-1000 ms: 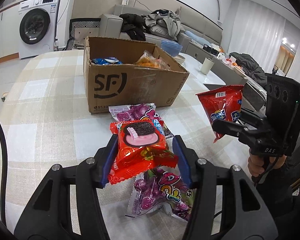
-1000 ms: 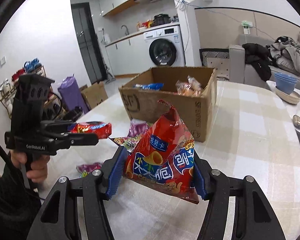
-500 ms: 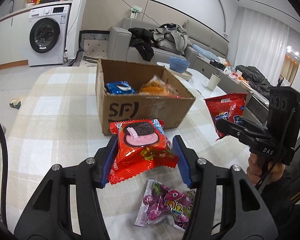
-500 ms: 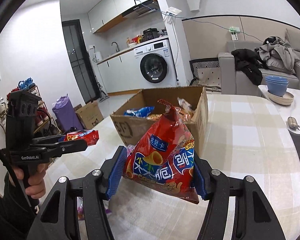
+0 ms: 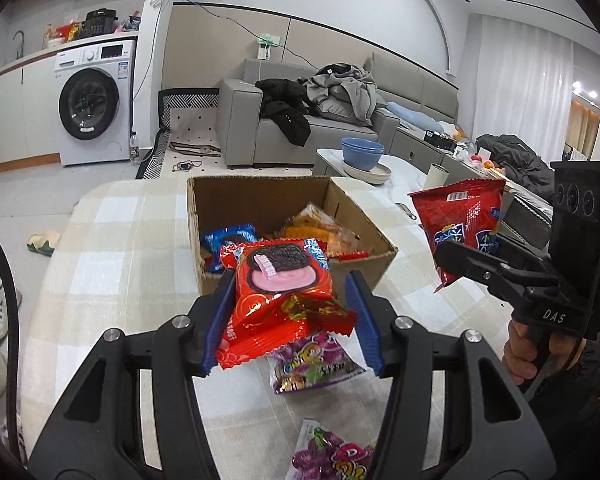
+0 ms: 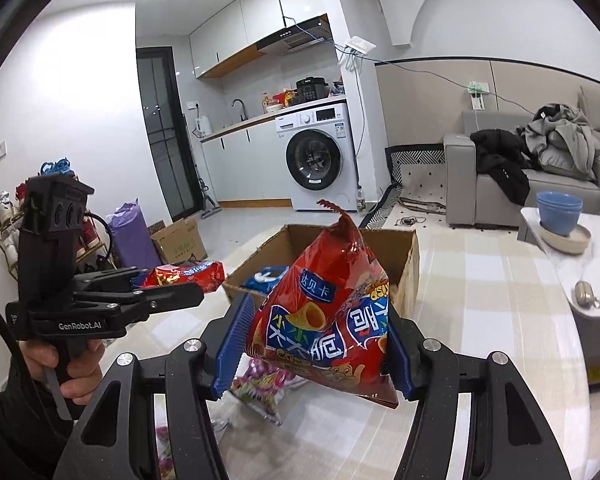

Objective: Organize snacks
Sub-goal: 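Lift and carry the red chip bag and red Oreo pack over the box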

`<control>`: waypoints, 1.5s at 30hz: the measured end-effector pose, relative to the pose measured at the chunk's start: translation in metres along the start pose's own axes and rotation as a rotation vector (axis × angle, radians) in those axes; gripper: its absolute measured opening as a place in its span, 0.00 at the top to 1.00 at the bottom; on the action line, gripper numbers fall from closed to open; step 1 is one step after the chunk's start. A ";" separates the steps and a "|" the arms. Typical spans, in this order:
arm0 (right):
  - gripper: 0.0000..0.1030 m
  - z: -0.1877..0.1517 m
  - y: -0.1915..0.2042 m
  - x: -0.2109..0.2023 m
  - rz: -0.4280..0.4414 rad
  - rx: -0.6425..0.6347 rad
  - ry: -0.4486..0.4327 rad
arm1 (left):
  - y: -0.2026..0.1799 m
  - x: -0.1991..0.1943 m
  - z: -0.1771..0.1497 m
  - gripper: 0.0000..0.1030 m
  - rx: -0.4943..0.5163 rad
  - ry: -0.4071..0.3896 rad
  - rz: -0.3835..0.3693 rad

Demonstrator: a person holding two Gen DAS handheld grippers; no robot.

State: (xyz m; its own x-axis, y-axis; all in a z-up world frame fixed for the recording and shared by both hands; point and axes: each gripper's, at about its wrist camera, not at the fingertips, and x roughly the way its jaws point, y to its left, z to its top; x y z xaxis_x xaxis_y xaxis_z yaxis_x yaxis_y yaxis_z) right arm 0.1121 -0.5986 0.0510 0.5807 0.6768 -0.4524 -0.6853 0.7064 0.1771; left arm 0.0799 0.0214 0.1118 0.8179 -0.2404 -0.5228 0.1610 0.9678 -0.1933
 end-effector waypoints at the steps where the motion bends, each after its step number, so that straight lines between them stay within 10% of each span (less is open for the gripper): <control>1: 0.40 0.003 0.000 0.003 -0.001 -0.001 0.000 | -0.001 0.002 0.003 0.50 0.004 -0.005 0.008; 45: 0.40 0.030 0.002 0.119 -0.020 -0.094 0.137 | 0.047 0.162 0.068 0.50 -0.033 0.065 0.079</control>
State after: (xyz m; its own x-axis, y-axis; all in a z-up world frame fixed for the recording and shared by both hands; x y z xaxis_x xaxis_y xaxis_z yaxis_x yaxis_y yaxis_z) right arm 0.1930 -0.5100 0.0236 0.5339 0.6235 -0.5712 -0.7158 0.6928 0.0872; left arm 0.2578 0.0326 0.0746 0.7895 -0.1690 -0.5901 0.0783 0.9812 -0.1763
